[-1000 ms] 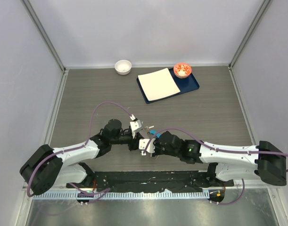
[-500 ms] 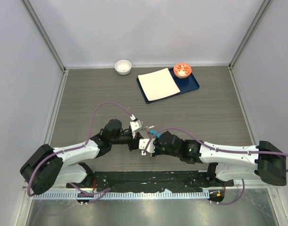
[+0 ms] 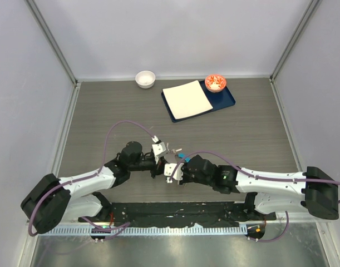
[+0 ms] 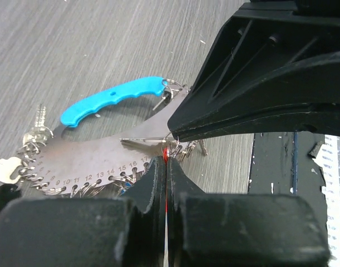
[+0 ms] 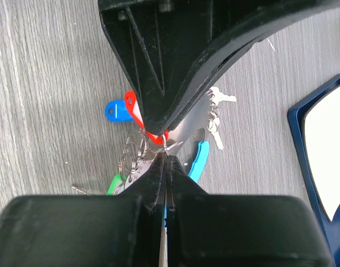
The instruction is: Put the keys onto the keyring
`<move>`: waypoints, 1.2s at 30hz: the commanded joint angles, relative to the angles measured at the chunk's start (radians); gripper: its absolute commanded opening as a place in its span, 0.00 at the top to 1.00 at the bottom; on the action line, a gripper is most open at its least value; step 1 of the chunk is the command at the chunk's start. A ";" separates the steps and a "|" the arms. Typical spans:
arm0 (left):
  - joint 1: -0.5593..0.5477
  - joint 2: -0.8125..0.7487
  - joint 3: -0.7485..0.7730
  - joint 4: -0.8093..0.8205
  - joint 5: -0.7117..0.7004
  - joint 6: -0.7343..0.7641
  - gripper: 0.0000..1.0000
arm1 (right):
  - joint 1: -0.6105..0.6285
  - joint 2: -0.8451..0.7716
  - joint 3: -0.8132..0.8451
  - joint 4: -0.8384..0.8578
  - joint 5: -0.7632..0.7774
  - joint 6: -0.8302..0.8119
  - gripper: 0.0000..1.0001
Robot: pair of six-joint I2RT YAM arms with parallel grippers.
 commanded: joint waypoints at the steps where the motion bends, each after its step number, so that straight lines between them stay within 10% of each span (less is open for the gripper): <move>1: -0.002 -0.087 -0.021 0.014 -0.055 0.003 1.00 | 0.004 -0.048 0.021 0.048 0.040 0.027 0.99; 26: 0.001 -0.282 -0.120 0.145 -0.184 -0.054 1.00 | 0.003 -0.028 -0.042 0.085 0.026 0.104 0.99; 36: 0.001 -0.199 -0.122 0.200 -0.136 -0.052 1.00 | -0.012 -0.122 -0.116 0.330 0.023 0.279 0.79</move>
